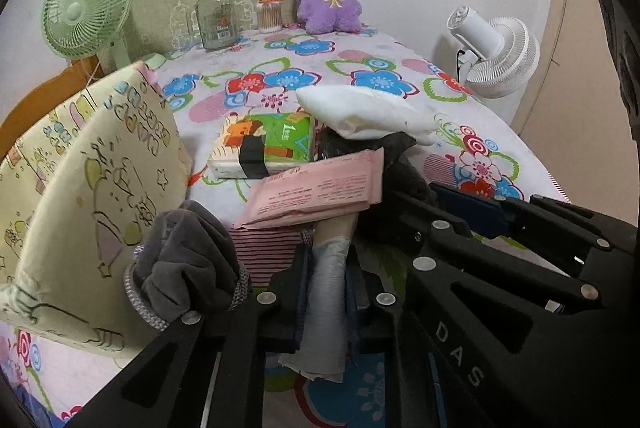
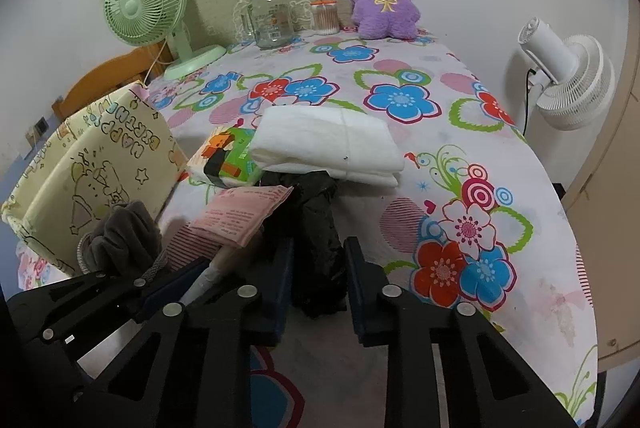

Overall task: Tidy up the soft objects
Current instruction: 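Grasp the white paper roll with the left tool while the right tool grasps the black cloth, then lift and carry the paper roll and black cloth with both tools toward the box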

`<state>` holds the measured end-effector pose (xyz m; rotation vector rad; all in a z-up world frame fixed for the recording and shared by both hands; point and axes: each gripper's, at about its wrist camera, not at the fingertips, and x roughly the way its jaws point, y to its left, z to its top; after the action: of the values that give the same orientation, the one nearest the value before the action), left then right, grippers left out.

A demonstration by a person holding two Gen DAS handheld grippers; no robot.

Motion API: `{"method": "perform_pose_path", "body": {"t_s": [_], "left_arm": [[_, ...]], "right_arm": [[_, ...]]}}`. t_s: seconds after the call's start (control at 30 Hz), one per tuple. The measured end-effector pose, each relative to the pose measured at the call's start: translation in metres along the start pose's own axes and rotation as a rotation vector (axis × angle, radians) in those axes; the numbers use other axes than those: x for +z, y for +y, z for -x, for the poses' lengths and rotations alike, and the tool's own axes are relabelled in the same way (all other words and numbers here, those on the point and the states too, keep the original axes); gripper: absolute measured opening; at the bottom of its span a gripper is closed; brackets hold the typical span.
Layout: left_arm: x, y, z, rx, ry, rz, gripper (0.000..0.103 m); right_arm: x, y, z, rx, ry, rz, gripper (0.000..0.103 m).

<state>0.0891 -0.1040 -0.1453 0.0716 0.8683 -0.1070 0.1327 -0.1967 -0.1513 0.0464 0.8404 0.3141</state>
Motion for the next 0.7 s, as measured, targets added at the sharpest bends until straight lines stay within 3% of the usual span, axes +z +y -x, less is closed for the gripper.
{"method": "perform_pose_path", "body": {"t_s": [0.7], "left_arm": [[0.012,-0.007,0.065,-0.025,-0.091,-0.022,0.014]], "right_arm": [[0.01,0.011,0.072,-0.04,-0.08,-0.025,0.018]]}}
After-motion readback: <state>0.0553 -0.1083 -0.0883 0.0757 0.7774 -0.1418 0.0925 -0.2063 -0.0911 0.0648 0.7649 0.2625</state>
